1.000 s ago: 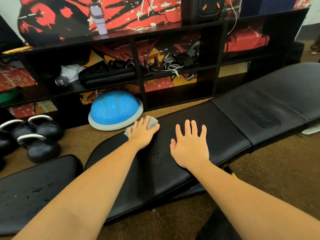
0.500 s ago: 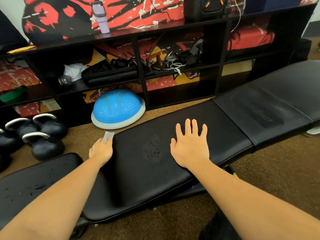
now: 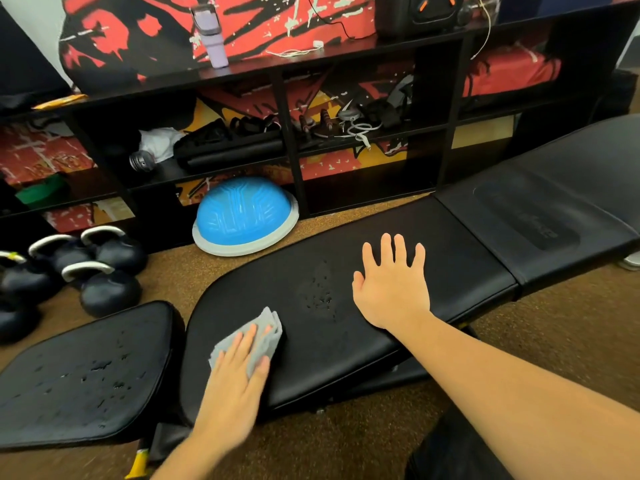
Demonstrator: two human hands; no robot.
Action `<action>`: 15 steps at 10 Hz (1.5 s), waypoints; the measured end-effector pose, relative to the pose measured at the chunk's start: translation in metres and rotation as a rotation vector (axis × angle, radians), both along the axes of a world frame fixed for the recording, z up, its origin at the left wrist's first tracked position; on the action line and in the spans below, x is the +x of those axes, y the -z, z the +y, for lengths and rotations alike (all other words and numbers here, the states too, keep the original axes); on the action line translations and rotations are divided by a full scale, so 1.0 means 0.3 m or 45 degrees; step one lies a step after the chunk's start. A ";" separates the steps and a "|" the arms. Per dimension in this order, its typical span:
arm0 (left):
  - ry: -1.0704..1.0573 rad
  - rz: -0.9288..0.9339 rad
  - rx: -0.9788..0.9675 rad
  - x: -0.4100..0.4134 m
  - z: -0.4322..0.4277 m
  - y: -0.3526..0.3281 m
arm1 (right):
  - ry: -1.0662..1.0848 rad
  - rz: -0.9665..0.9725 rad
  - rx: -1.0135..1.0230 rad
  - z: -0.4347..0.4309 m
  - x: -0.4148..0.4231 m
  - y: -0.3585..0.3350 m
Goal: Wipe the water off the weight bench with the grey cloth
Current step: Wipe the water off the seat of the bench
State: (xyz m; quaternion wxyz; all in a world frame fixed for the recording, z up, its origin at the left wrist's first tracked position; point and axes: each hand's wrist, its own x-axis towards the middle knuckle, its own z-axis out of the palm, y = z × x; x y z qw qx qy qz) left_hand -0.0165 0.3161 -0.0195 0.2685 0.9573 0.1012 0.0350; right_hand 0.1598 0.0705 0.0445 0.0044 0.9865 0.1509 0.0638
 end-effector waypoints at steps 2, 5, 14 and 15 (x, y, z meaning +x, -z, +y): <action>-0.372 0.174 0.223 0.144 0.051 -0.027 | 0.014 -0.012 -0.043 0.002 -0.001 0.000; 0.125 0.012 -0.038 0.091 -0.052 -0.077 | 0.023 -0.007 -0.038 0.008 0.001 0.001; -0.104 0.142 0.289 0.205 -0.278 -0.085 | 0.027 -0.008 -0.047 0.005 -0.003 0.003; -0.141 0.209 0.238 0.304 -0.266 -0.105 | 0.028 -0.004 -0.040 0.007 -0.001 0.003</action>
